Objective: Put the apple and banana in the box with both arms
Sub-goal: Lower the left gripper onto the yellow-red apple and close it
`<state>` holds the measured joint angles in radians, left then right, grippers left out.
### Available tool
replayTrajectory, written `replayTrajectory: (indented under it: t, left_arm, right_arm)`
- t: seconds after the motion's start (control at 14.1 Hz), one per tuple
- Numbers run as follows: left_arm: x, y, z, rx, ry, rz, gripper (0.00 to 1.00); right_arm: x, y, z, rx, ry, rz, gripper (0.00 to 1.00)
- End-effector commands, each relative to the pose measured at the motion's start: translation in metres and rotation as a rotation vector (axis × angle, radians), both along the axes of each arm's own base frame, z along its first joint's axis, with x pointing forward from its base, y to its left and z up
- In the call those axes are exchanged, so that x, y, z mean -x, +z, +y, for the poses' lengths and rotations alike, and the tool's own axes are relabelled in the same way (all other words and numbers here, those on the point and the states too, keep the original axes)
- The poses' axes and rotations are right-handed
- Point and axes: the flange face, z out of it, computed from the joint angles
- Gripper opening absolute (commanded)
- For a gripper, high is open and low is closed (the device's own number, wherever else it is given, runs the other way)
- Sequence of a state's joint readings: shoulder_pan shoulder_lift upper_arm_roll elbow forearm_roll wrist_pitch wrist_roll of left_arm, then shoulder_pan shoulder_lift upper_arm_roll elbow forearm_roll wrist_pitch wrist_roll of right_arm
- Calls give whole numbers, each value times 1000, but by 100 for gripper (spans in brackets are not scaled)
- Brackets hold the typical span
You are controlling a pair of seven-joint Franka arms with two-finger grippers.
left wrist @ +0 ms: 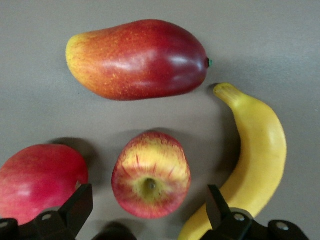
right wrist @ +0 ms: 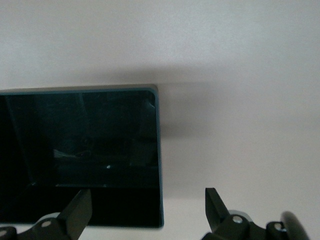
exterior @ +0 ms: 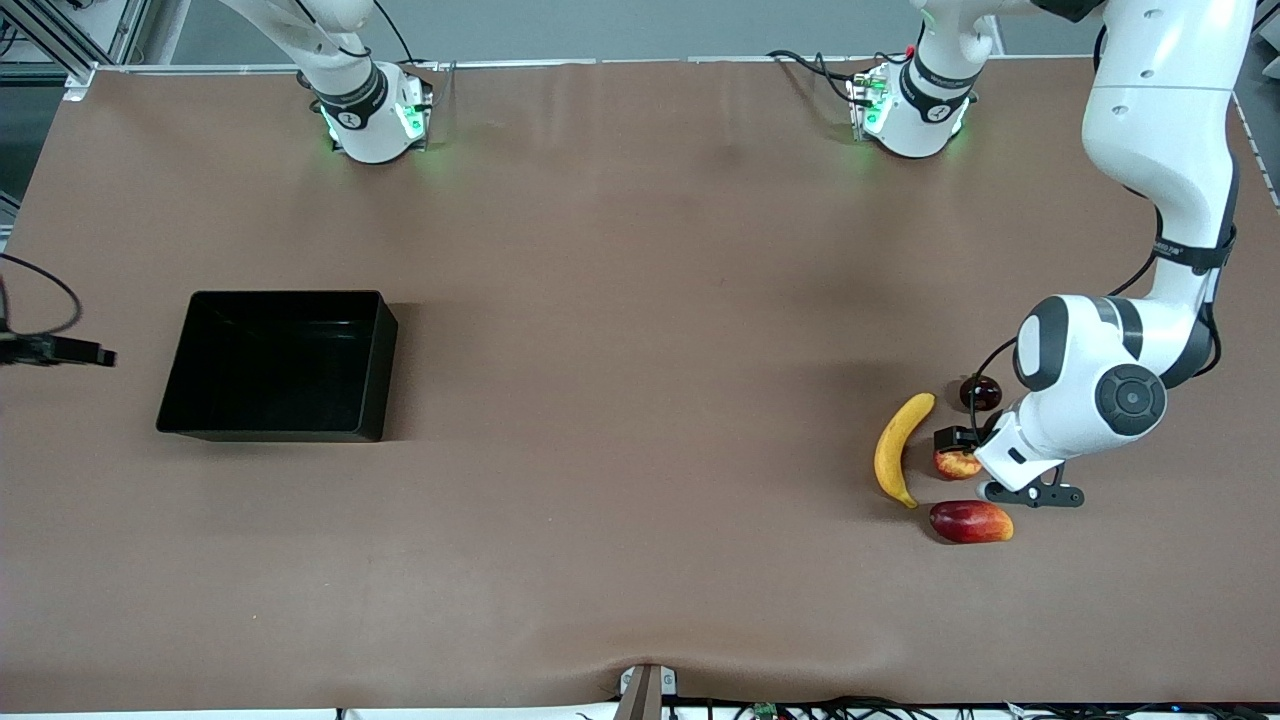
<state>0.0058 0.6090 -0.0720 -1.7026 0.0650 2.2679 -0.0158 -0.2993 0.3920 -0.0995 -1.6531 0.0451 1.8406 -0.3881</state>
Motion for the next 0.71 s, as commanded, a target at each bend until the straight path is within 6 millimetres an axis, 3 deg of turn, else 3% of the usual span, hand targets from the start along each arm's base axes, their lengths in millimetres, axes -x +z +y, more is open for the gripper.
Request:
replayTrajectory:
  t: [0.0, 0.07, 0.43, 0.5, 0.64]
  left_arm:
    - [-5, -8, -1, -12, -12, -22, 100]
    - [-5, -12, 0, -11, -11, -21, 100]
    - [-2, -29, 4, -10, -6, -10, 100]
    - [-2, -29, 2, -8, -8, -11, 97]
    - [-2, -29, 2, -8, -6, -11, 67]
  right_arm:
    - [9, -41, 13, -9, 57, -37, 100]
    - [15, -58, 10, -7, 60, -40, 100]
    - [36, -91, -10, -23, 78, -76, 100]
    - [44, -103, -10, -41, 71, -74, 83]
    - [56, -117, -9, -47, 72, -79, 37]
